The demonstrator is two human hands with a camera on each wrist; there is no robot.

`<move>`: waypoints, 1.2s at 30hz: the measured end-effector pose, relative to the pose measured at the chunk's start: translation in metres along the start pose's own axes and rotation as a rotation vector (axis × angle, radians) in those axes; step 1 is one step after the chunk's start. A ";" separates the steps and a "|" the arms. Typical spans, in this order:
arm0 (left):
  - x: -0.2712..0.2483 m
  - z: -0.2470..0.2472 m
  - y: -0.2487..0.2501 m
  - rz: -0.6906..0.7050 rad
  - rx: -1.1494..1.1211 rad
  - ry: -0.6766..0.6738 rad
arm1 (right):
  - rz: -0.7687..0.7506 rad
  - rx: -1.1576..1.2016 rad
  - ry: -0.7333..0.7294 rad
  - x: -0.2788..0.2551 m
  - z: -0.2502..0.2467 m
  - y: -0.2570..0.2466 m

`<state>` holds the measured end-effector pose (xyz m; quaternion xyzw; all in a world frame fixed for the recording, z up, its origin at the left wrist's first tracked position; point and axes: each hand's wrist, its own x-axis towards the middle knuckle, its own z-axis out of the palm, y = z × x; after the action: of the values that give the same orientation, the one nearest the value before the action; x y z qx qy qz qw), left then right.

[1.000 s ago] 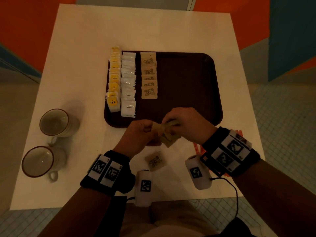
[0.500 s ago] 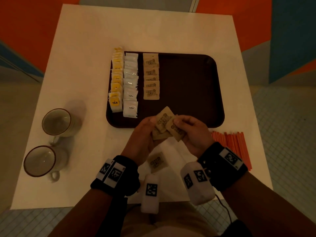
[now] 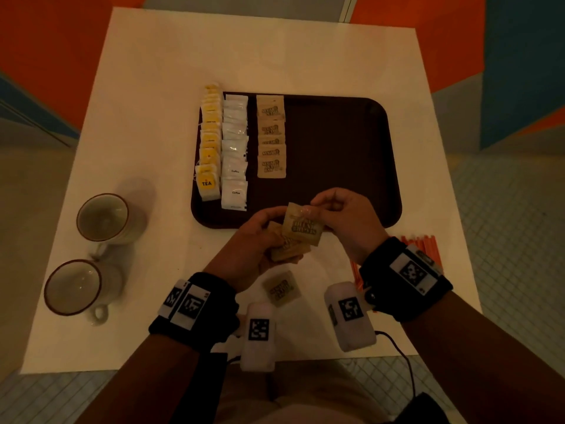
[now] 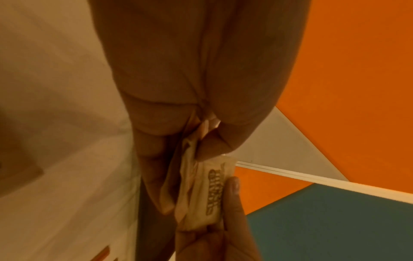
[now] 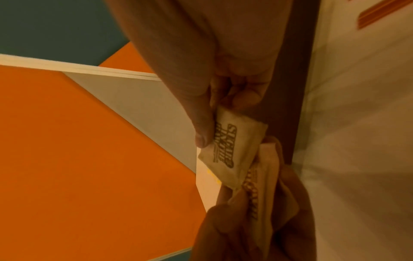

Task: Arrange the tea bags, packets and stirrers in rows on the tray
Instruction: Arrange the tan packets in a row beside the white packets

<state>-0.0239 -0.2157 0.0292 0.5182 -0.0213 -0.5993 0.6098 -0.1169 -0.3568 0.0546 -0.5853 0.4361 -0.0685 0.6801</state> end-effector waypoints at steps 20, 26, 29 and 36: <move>0.003 -0.002 0.007 0.038 0.085 0.002 | -0.169 -0.287 -0.062 0.004 0.010 0.007; 0.009 -0.009 0.010 0.137 -0.004 0.125 | -0.188 -0.279 -0.088 0.013 0.000 -0.010; 0.013 -0.010 0.007 0.214 -0.104 0.210 | 0.030 0.080 -0.066 0.011 0.005 -0.006; 0.014 -0.005 0.000 0.293 -0.159 0.158 | 0.067 -0.027 -0.155 -0.004 0.029 0.011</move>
<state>-0.0173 -0.2232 0.0187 0.5052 -0.0011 -0.4613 0.7293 -0.1045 -0.3292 0.0456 -0.5831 0.4026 0.0058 0.7056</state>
